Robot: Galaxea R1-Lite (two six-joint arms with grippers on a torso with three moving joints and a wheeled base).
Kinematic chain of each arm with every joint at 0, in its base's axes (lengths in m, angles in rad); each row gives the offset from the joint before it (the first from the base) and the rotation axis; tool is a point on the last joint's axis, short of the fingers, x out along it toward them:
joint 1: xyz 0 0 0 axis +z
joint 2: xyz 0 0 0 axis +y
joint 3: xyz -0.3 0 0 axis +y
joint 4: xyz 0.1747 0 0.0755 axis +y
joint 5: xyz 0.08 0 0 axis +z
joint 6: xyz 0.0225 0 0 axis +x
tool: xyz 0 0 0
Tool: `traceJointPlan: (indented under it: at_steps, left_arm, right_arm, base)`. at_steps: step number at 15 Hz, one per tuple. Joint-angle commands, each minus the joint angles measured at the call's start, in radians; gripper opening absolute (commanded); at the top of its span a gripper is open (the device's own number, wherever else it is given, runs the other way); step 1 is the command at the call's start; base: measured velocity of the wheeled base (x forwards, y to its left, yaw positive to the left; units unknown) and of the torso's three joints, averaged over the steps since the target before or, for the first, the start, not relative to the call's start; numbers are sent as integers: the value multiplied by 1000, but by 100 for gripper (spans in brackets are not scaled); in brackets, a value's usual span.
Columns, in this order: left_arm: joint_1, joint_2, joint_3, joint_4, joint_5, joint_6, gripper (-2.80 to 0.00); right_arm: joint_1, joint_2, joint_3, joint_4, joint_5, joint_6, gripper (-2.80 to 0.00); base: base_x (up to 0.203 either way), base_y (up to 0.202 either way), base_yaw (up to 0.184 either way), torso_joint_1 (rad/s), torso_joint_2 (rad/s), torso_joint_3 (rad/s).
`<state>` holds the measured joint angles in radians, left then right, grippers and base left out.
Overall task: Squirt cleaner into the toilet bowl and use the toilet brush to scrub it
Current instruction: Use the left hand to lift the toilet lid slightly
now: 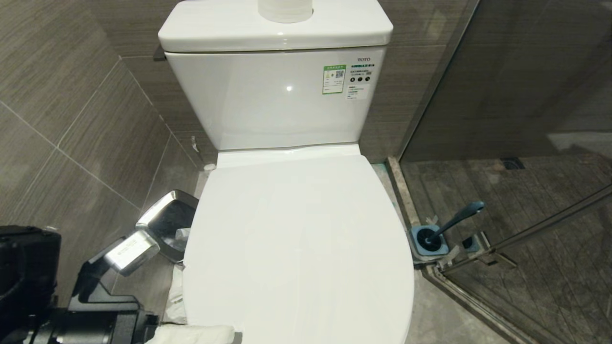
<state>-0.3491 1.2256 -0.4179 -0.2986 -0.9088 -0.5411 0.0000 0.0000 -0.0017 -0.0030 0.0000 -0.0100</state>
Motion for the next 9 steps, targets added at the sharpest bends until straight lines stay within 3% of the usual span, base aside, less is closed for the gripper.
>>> traceJointPlan:
  at_steps: [1, 9]
  left_arm:
    - [1, -41, -1, 9, -2, -2, 0]
    - [1, -57, -10, 1, 35, 1, 0]
  right_arm:
    - [0, 0, 0, 0, 0, -1, -280]
    - [0, 0, 0, 0, 0, -1, -280]
  base:
    - [0, 0, 0, 0, 0, 0]
    - [0, 0, 0, 0, 0, 0]
